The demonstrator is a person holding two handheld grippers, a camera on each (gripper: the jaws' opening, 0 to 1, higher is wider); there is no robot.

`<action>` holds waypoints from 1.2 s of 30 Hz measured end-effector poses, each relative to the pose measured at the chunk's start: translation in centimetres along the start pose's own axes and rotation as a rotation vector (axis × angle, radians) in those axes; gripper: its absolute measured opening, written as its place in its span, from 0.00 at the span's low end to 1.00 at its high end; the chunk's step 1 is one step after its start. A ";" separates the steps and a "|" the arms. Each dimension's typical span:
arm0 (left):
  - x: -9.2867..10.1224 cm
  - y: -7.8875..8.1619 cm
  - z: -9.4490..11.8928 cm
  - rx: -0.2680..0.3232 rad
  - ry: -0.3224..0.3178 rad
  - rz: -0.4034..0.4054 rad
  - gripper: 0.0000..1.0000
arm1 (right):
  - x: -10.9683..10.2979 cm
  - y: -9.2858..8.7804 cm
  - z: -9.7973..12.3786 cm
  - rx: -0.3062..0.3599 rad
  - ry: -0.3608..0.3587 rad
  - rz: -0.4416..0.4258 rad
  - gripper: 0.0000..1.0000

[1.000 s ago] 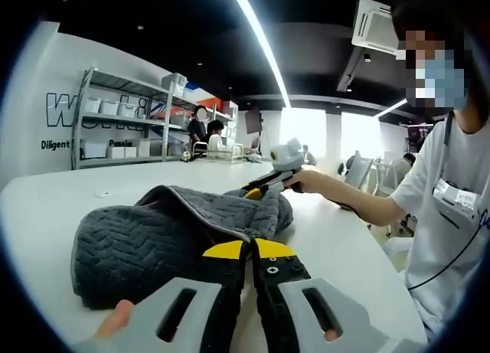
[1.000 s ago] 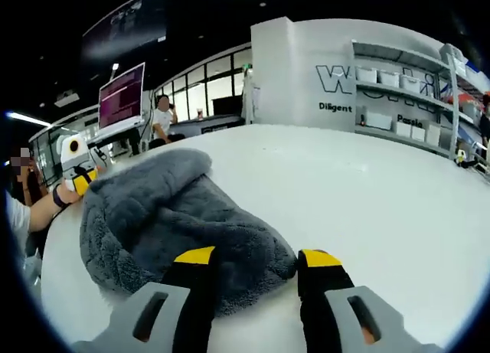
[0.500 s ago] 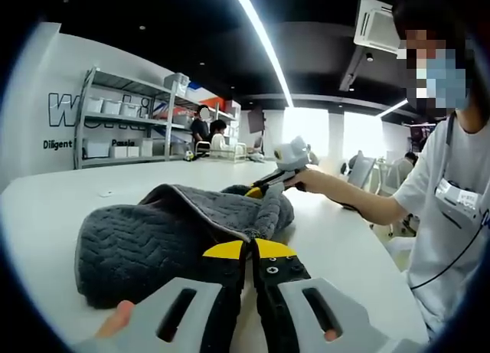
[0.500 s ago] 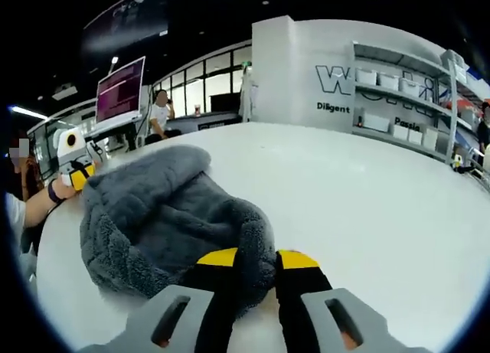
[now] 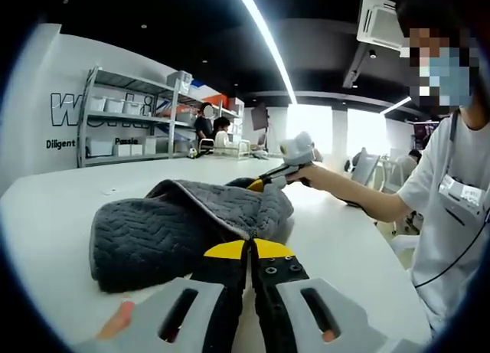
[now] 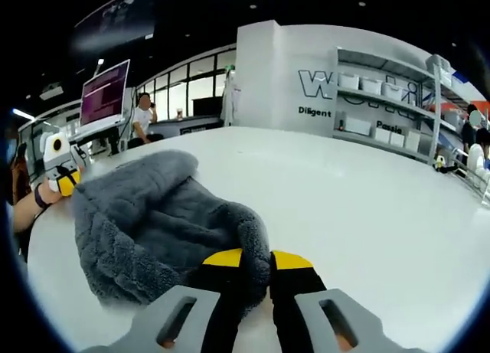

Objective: Open the folded towel by lifting each exposed corner and separating the folded layers until the towel lies flat within the target outline without major curled edges

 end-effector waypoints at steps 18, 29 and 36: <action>-1.9 0.0 0.6 -0.014 0.116 0.005 0.01 | 0.4 0.0 0.2 -0.004 -0.007 -0.106 0.08; -7.9 1.9 5.8 0.150 0.434 0.170 0.00 | 0.7 -0.2 0.3 0.001 0.008 -0.144 0.08; -7.7 2.3 6.2 0.181 0.439 0.164 0.00 | 0.5 -0.3 0.3 -0.003 0.009 -0.135 0.08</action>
Point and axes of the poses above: the point that each gripper's makers call its tool centre point, and the gripper's own axes: z roughly backward along the fingers, x roughly to its right, y roughly out of its top, the point moved 3 cm from there along z, roughly backward along the fingers, and after that the axes turned 1 degree about -z, right-handed, at the moved point
